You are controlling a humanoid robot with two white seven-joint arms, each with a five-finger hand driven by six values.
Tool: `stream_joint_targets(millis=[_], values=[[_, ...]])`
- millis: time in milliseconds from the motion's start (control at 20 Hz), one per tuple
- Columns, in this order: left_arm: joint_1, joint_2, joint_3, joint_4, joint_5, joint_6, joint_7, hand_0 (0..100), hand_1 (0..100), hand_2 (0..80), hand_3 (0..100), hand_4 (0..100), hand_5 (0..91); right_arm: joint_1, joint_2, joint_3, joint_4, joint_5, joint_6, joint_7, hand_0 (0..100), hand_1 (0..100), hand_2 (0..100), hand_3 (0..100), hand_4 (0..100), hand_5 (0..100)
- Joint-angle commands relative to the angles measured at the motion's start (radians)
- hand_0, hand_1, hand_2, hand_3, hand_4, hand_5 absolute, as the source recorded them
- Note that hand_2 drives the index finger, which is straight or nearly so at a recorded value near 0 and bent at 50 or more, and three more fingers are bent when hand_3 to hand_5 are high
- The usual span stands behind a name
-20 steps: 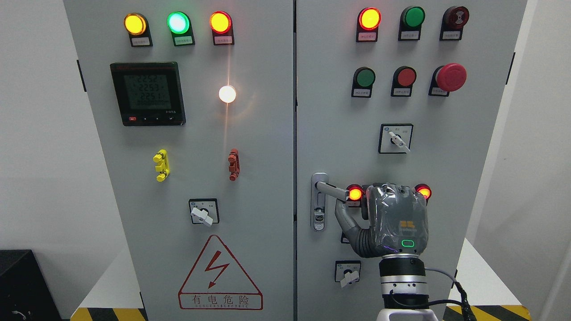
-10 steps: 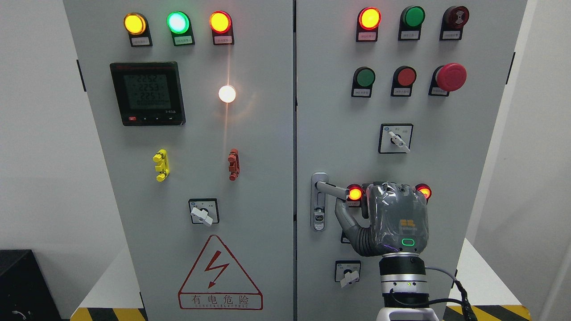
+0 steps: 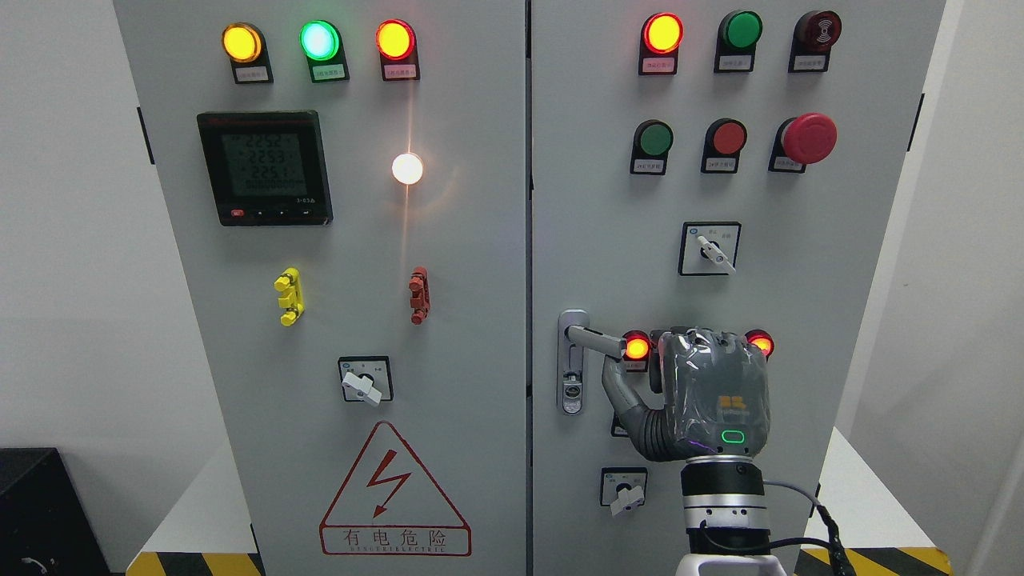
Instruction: Release door handle
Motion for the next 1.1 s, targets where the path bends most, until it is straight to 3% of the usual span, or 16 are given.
stream_joint_targets(millis=[0, 601, 802, 902, 1052], values=[[-0.026, 0.0, 0.0, 0.029, 0.0, 0.0, 0.0, 12, 56, 0.0, 0, 0, 0.0, 0.014, 0.0, 0.0, -0.008, -0.001, -0.003, 0.0, 51, 37, 93, 100, 100, 100], [-0.028, 0.0, 0.0, 0.029, 0.0, 0.0, 0.0, 12, 56, 0.0, 0, 0, 0.0, 0.075, -0.008, 0.003, -0.05, -0.01, -0.012, -0.011, 48, 38, 91, 100, 98, 100], [-0.026, 0.0, 0.0, 0.029, 0.0, 0.0, 0.0, 12, 56, 0.0, 0, 0, 0.0, 0.149, -0.012, -0.007, -0.115, -0.013, -0.064, -0.02, 47, 37, 79, 100, 93, 97], [-0.026, 0.0, 0.0, 0.029, 0.0, 0.0, 0.0, 12, 56, 0.0, 0, 0, 0.0, 0.189, -0.012, -0.033, -0.141, -0.014, -0.087, -0.02, 47, 36, 73, 95, 88, 91], [-0.026, 0.0, 0.0, 0.029, 0.0, 0.0, 0.0, 12, 56, 0.0, 0, 0, 0.0, 0.232, -0.009, -0.104, -0.181, -0.017, -0.176, -0.023, 47, 34, 61, 75, 74, 74]])
